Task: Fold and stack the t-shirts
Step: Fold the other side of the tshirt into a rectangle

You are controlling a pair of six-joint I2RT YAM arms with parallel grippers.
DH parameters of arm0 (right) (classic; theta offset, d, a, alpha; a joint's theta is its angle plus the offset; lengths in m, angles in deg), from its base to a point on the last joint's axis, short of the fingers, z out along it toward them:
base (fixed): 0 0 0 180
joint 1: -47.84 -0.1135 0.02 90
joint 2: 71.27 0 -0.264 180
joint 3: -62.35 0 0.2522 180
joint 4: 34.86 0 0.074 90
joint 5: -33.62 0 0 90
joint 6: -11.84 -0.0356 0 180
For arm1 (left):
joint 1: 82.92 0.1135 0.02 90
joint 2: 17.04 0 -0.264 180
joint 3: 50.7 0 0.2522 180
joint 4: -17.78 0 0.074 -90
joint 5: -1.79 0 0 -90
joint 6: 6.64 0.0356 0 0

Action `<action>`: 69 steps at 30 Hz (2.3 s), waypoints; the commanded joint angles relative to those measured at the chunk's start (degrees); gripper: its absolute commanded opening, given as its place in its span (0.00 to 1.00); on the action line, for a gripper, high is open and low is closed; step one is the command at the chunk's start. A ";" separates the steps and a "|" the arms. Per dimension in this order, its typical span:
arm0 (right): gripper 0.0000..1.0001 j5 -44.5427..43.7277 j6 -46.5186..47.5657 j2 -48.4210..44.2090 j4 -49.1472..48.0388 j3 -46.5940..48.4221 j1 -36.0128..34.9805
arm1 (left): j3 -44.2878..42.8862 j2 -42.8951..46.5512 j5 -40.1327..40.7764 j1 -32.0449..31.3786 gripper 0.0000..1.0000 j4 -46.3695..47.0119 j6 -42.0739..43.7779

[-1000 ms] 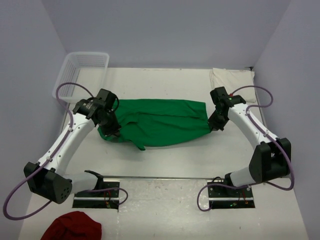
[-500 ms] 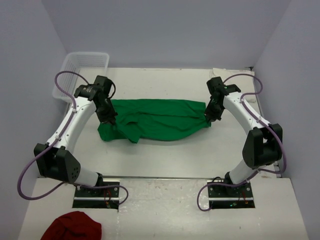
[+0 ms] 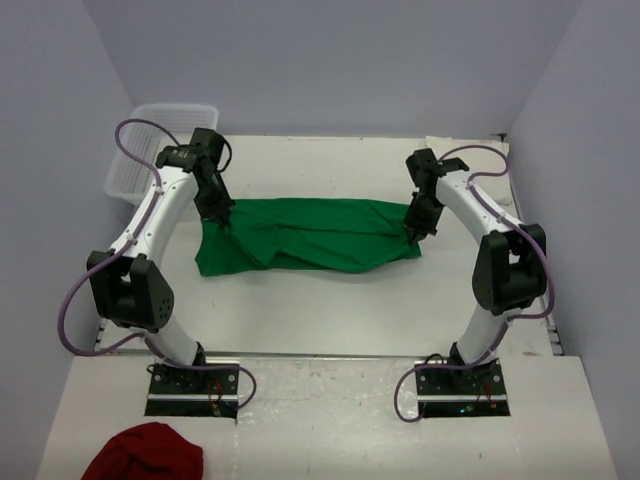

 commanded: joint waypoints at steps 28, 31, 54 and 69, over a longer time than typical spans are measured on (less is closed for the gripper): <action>0.00 2.00 1.34 14.32 7.27 14.60 3.98 | -13.69 -15.84 6.46 3.52 0.00 7.47 5.39; 0.00 2.53 1.69 16.25 7.97 16.89 4.07 | -14.48 -17.25 5.84 3.61 0.00 8.08 5.83; 0.42 3.94 5.29 20.83 5.78 24.36 4.07 | -13.53 -23.23 4.27 4.75 0.08 15.81 8.64; 0.76 4.10 11.79 8.54 0.61 16.30 3.46 | -5.47 -10.15 6.73 4.05 0.45 22.14 8.73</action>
